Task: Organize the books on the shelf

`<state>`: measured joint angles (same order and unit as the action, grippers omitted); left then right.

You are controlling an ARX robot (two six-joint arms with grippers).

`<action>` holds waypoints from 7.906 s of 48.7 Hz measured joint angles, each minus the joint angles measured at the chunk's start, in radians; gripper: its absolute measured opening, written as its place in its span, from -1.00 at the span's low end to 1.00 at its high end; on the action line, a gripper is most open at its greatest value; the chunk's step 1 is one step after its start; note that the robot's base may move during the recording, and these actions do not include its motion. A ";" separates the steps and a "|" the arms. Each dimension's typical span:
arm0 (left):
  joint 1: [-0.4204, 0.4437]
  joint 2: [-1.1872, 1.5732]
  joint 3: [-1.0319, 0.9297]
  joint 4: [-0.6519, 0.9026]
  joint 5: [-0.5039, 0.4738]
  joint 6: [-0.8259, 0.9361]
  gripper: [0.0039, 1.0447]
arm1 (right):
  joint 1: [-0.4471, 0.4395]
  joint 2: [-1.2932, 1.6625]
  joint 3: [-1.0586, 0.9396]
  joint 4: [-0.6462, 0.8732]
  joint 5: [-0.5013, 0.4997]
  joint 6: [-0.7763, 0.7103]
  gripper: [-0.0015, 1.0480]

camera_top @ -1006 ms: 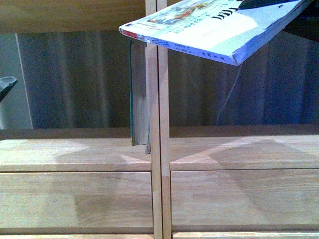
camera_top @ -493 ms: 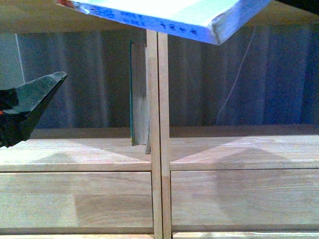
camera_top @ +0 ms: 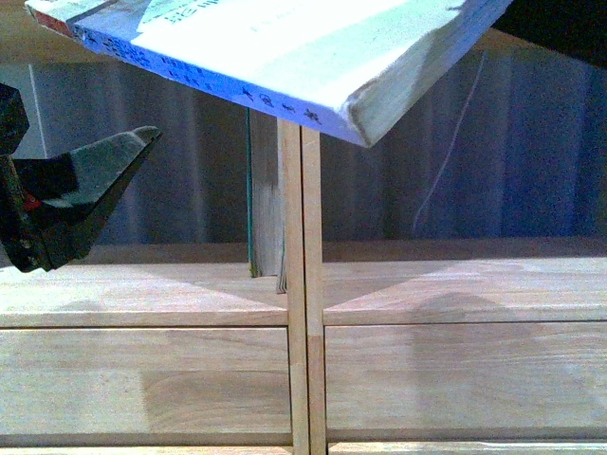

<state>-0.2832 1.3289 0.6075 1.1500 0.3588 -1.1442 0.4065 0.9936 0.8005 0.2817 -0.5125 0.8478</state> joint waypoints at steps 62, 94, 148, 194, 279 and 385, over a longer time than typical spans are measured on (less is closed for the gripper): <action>0.018 -0.056 0.027 -0.123 -0.061 0.078 -0.88 | -0.037 0.007 -0.011 0.013 0.027 -0.044 -0.33; 0.259 -0.207 0.135 -0.551 -0.092 0.814 -0.88 | -0.506 0.122 0.006 0.177 0.315 -0.433 0.86; 0.281 0.389 0.499 -0.162 0.014 1.440 -0.88 | -0.410 -0.282 -0.609 0.227 0.509 -0.841 -0.94; 0.120 0.801 0.923 -0.219 -0.055 1.466 -0.88 | -0.410 -0.668 -0.787 0.044 0.510 -0.842 -0.94; 0.121 -0.685 -0.145 -0.758 -0.552 1.234 0.86 | -0.410 -0.988 -0.787 -0.280 0.512 -0.843 0.86; 0.278 -1.323 -0.596 -1.151 -0.362 1.146 0.85 | -0.410 -0.988 -0.787 -0.280 0.512 -0.843 0.86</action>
<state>-0.0055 0.0059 0.0113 -0.0010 -0.0029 0.0017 -0.0032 0.0055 0.0135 0.0013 -0.0006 0.0048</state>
